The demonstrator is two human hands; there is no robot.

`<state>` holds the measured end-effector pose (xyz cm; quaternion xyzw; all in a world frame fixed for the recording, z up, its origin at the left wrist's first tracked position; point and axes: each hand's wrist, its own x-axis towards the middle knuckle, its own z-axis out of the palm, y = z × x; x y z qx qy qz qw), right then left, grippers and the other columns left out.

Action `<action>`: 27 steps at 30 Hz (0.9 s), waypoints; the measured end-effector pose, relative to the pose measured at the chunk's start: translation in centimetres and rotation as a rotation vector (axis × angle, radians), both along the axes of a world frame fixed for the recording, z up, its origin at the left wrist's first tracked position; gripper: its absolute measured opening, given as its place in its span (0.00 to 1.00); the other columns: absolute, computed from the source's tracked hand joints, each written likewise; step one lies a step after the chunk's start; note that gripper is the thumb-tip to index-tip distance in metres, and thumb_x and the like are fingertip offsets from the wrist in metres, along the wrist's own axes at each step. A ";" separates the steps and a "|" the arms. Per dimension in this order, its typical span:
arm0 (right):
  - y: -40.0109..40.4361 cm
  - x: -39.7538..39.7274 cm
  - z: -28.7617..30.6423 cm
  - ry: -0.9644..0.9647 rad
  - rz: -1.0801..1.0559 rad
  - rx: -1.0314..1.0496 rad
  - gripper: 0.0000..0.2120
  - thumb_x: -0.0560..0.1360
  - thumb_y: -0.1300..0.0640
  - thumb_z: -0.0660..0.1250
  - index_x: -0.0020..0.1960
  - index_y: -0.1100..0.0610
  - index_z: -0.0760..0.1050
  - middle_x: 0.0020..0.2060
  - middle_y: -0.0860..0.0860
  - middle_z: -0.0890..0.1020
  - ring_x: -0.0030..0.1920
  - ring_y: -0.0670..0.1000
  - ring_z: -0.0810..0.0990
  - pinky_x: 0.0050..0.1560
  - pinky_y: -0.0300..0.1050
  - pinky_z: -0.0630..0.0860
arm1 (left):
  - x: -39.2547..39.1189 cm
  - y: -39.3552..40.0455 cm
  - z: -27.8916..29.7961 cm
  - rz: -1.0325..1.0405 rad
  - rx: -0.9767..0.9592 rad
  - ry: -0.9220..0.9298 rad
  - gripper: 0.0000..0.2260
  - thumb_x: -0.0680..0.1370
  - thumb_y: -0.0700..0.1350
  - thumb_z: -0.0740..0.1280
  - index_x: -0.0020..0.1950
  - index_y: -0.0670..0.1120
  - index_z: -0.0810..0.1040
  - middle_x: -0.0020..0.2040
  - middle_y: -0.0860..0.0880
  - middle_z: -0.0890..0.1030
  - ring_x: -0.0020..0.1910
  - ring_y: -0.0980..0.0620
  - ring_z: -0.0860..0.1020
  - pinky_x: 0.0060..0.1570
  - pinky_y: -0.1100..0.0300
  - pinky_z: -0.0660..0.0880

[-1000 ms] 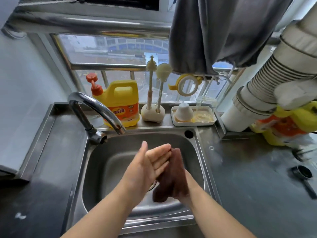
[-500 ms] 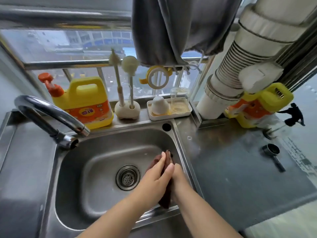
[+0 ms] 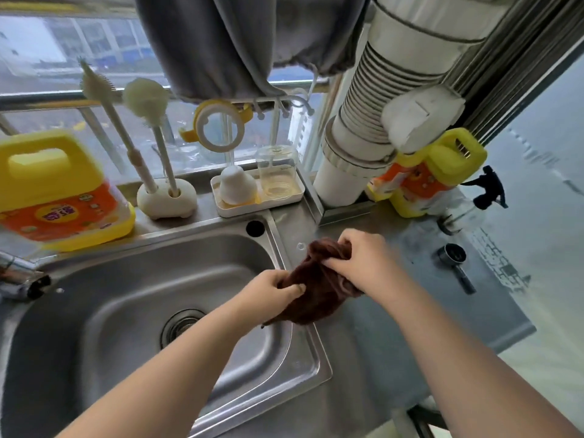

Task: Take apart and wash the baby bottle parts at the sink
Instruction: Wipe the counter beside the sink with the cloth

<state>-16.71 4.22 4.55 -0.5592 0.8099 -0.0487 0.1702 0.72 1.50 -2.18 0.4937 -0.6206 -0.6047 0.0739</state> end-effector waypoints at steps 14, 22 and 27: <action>-8.1 0.6 -10.7 -0.080 0.242 0.013 0.32 0.78 0.46 0.61 0.77 0.53 0.54 0.77 0.53 0.54 0.77 0.52 0.46 0.75 0.47 0.45 | -1.3 -1.3 -3.8 0.532 -0.042 -0.097 0.13 0.77 0.39 0.61 0.62 0.46 0.70 0.57 0.48 0.75 0.51 0.52 0.74 0.48 0.59 0.71; -6.6 0.3 -12.8 -0.130 0.402 0.096 0.29 0.81 0.54 0.53 0.78 0.54 0.45 0.78 0.48 0.44 0.76 0.47 0.39 0.71 0.41 0.34 | -1.3 -0.7 -3.9 0.176 -0.486 -0.197 0.13 0.78 0.39 0.61 0.62 0.45 0.73 0.55 0.51 0.73 0.55 0.54 0.73 0.47 0.70 0.62; -3.3 -0.2 -13.0 -0.115 0.407 0.091 0.29 0.81 0.54 0.54 0.78 0.50 0.46 0.77 0.44 0.44 0.76 0.44 0.39 0.69 0.39 0.34 | -1.3 0.3 -3.4 0.066 -0.583 -0.180 0.13 0.78 0.39 0.62 0.62 0.45 0.74 0.56 0.51 0.73 0.56 0.53 0.73 0.50 0.69 0.64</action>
